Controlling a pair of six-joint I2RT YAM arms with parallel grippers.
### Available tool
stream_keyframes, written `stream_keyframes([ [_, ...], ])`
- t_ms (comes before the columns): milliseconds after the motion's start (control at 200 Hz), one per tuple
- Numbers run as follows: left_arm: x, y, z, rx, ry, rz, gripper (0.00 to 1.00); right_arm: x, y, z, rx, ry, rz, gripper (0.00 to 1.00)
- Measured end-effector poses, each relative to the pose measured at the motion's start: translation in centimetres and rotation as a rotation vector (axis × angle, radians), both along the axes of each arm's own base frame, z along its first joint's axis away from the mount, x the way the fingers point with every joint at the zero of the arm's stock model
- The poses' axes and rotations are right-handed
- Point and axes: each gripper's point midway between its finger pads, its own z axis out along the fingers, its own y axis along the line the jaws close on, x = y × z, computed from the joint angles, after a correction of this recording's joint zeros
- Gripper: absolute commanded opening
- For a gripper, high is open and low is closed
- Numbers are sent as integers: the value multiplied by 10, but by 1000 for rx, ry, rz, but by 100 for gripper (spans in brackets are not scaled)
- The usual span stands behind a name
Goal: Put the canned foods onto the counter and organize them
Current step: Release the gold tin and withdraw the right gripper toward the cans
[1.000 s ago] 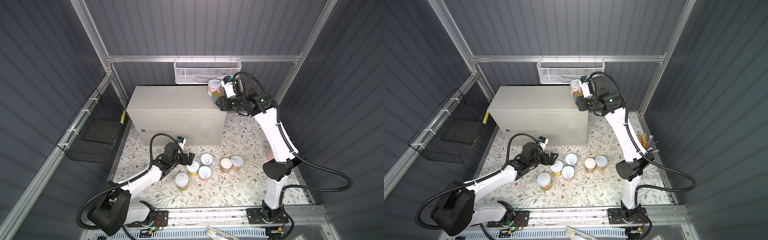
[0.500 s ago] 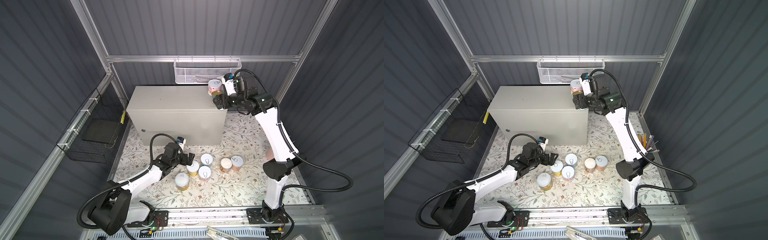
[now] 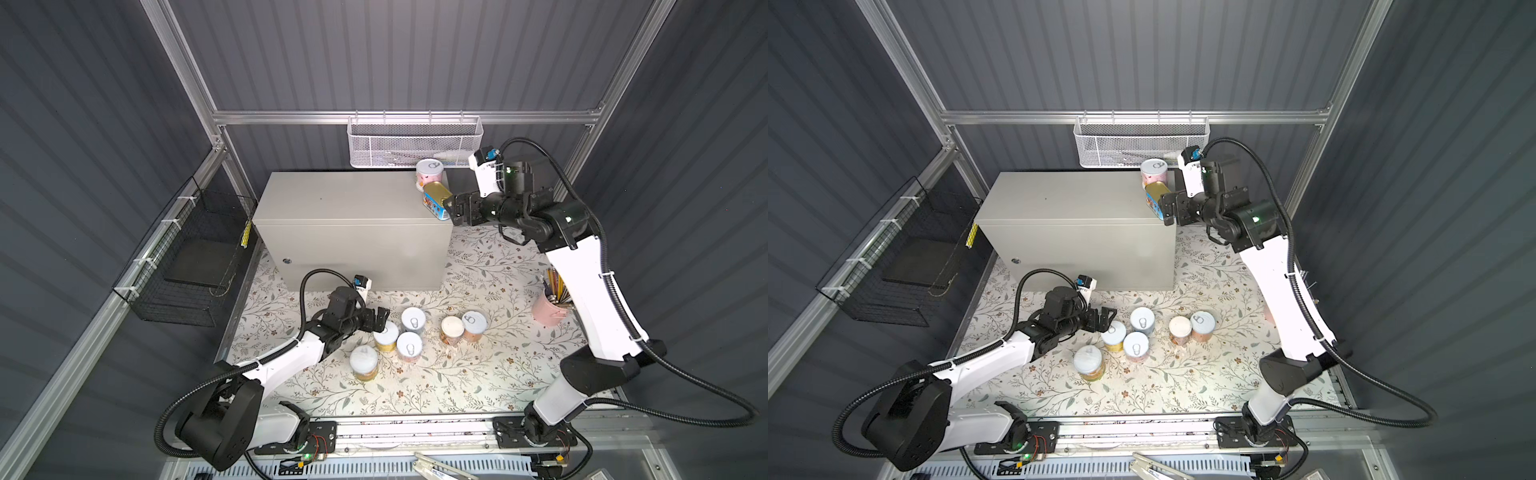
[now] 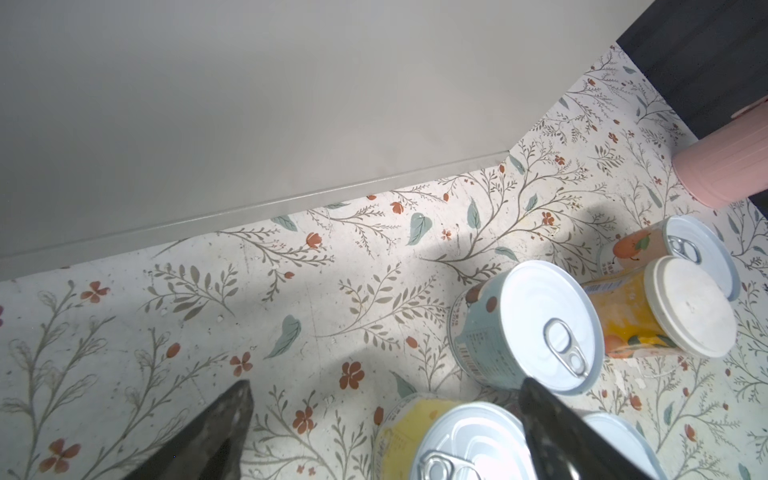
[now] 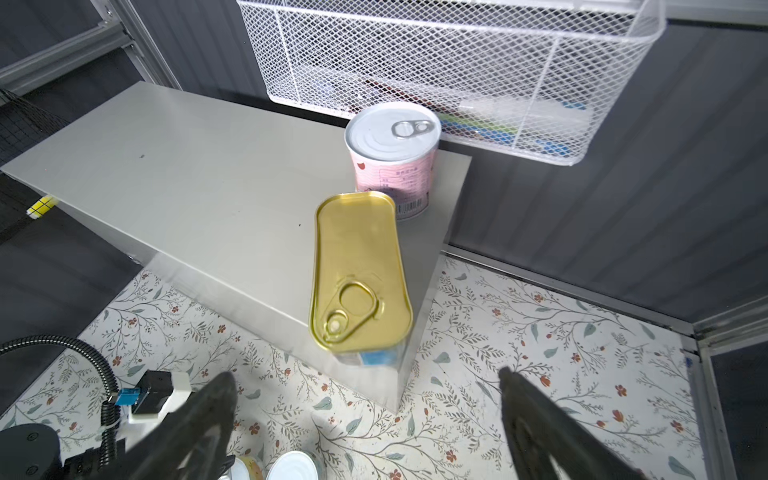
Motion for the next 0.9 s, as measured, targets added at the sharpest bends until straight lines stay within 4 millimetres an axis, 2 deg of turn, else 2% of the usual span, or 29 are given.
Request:
stream_keyframes([
  [115, -1, -2, 3, -19, -1, -6, 100, -22, -14, -13, -2, 17, -19, 99],
  [350, -4, -6, 9, -64, -6, -15, 100, -67, -40, -58, 19, 89, -68, 99],
  [500, -6, -11, 15, -113, -5, -24, 100, -92, -50, -106, 59, 194, -102, 99],
  [595, -9, -15, 17, -148, 5, -38, 100, -107, -58, -146, 69, 288, -143, 99],
  [775, -15, -27, 24, -203, 12, -79, 100, -123, -67, -212, 43, 443, -211, 99],
  [901, -18, -31, 27, -220, 13, -95, 100, -135, -75, -240, 34, 498, -250, 99],
])
